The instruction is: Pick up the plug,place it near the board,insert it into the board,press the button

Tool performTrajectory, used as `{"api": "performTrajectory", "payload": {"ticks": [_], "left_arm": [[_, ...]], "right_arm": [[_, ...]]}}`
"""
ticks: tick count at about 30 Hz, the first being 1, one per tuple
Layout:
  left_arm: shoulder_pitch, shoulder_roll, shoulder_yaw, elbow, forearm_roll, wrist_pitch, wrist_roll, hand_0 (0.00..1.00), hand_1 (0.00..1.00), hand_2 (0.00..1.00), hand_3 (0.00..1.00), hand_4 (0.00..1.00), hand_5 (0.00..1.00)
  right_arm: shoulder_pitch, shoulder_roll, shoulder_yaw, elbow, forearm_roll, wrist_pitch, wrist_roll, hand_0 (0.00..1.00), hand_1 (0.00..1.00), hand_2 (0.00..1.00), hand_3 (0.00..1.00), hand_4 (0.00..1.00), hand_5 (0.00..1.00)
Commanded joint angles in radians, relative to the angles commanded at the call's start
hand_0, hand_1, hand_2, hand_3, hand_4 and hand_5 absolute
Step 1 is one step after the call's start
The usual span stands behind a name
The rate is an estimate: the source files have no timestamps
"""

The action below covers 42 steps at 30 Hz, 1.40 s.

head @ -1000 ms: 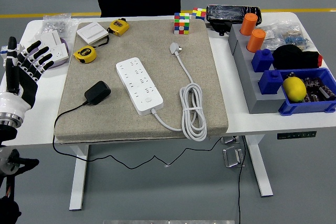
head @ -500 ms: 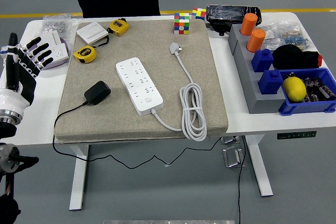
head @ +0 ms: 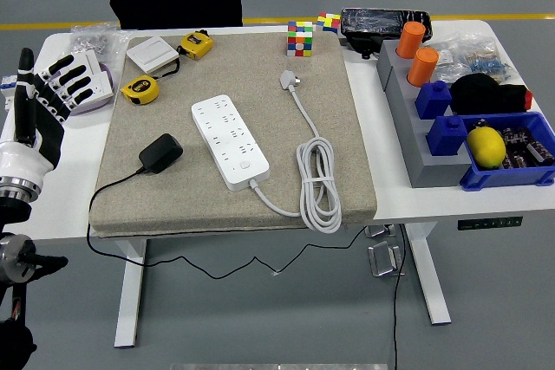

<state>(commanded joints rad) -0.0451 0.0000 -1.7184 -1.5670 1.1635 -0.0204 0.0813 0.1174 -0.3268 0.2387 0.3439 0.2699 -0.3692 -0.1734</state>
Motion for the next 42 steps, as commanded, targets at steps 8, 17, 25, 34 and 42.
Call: {"api": "performTrajectory", "payload": {"ticks": [8,17,25,34,42], "left_arm": [[0.001,0.0,-0.008,0.02,-0.005,0.002,-0.016,0.797,0.826,0.778,0.77,0.998,0.967],[0.002,0.0,-0.01,0.025,0.002,-0.002,-0.025,0.844,0.891,0.823,0.771,0.998,0.979],[0.006,0.0,-0.003,0.028,0.022,-0.012,-0.045,0.998,0.998,0.984,0.776,0.998,0.998],[0.009,0.0,0.008,0.029,0.025,-0.024,-0.051,0.998,0.998,0.998,0.786,0.998,0.998],[0.005,0.0,0.017,0.026,0.034,-0.024,-0.045,0.998,0.998,0.998,0.789,0.998,0.998]], "right_arm": [[-0.01,0.005,-0.001,-0.003,0.004,-0.005,0.0,0.799,0.774,0.758,0.78,0.998,0.998],[-0.017,0.004,0.009,-0.002,-0.006,-0.005,0.001,0.799,0.774,0.759,0.78,0.998,0.998],[-0.024,0.002,0.007,-0.004,-0.006,-0.006,0.002,0.799,0.773,0.759,0.779,0.998,0.998],[-0.026,0.002,0.015,-0.004,-0.006,-0.008,0.004,0.801,0.775,0.759,0.779,0.998,0.998],[-0.025,-0.001,0.016,-0.004,-0.005,-0.009,0.004,0.801,0.774,0.758,0.779,0.998,0.998]]}}
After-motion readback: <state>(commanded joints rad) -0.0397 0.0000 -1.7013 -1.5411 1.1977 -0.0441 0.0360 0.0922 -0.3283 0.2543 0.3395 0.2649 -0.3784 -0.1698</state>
